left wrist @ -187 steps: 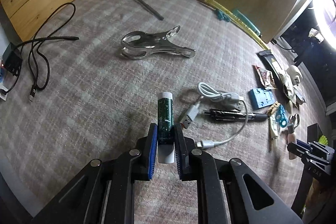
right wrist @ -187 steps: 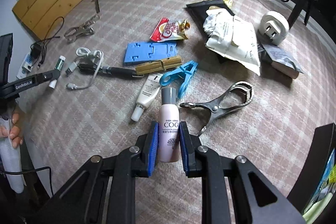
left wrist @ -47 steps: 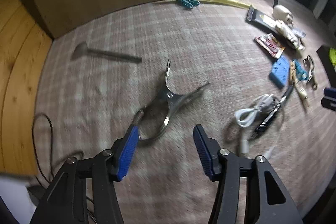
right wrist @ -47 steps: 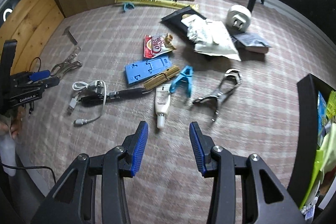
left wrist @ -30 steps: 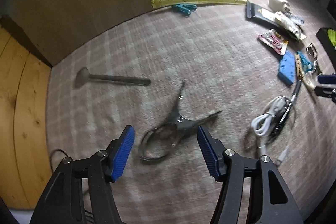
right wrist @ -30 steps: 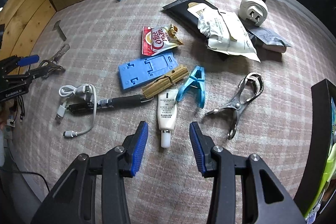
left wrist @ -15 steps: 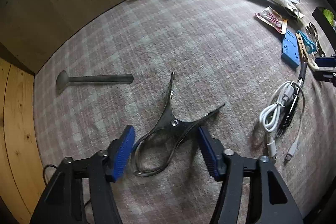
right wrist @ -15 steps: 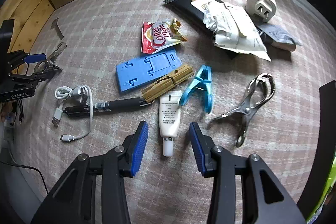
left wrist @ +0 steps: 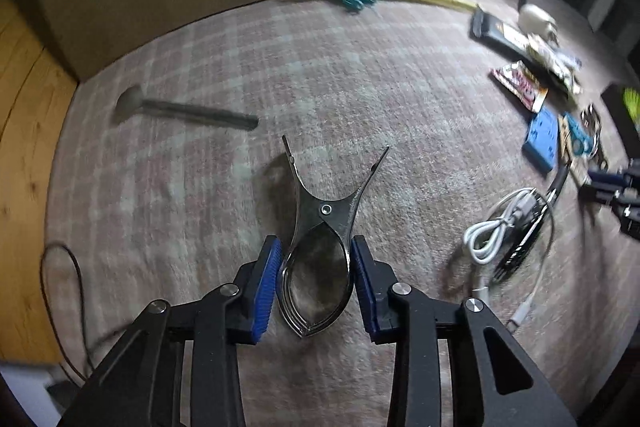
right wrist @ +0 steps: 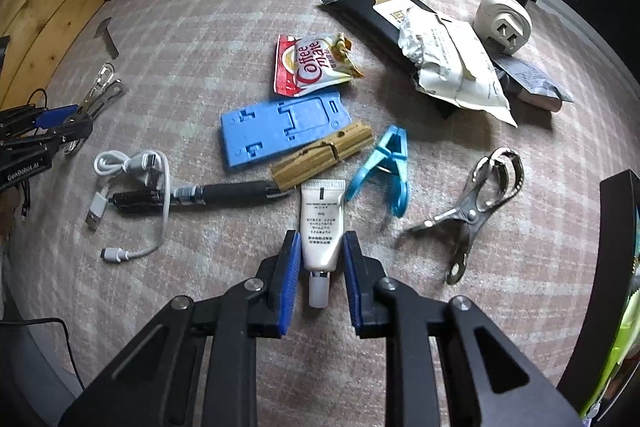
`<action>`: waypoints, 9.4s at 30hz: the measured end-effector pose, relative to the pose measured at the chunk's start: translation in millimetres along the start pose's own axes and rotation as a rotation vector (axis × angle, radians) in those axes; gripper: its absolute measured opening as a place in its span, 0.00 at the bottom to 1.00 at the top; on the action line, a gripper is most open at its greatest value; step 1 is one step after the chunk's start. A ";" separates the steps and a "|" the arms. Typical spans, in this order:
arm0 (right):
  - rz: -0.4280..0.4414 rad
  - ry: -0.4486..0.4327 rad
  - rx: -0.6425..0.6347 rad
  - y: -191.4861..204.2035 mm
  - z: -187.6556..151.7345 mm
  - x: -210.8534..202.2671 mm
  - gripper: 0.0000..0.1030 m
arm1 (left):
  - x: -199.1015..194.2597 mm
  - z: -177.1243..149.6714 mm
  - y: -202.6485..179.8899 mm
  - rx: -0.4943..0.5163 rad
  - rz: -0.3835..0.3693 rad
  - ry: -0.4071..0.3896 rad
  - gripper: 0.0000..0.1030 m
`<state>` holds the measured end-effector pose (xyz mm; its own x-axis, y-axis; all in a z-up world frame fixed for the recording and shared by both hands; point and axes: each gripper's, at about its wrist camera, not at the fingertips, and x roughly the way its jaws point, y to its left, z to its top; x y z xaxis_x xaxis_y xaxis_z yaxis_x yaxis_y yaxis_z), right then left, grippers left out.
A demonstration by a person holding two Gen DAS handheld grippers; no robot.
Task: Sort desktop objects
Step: 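Move both tools back over the table toward the metal clip, then grasp the metal clip with the left tool while the right tool grasps the white tube, then carry the metal clip and white tube to the storage box and release both, then move both tools back over the remaining items on the floor, then grasp the blue clothespin with the left tool while the right tool grasps the silver clip, then carry the blue clothespin and silver clip to the storage box and release both, then move both tools back over the white sachet on the floor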
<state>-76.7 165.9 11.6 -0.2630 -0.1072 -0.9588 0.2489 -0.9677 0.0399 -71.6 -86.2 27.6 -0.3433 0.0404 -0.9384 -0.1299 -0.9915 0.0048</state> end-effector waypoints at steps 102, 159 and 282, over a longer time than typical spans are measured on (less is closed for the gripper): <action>-0.087 -0.373 0.333 -365.9 -130.5 -206.7 0.50 | -141.4 65.1 -438.1 0.149 -0.141 -0.292 0.45; 0.073 -0.035 0.292 -114.4 39.8 -14.4 0.47 | -37.9 45.8 -209.1 -0.059 -0.230 -0.088 0.36; 0.199 -0.134 0.109 -178.0 85.4 -82.9 0.37 | -38.9 110.3 -251.7 -0.179 -0.177 -0.174 0.40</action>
<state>-178.9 327.5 108.0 -0.3419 -0.3199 -0.8836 0.2079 -0.9427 0.2609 -128.2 175.4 101.0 -0.4862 0.2201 -0.8457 -0.0411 -0.9725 -0.2294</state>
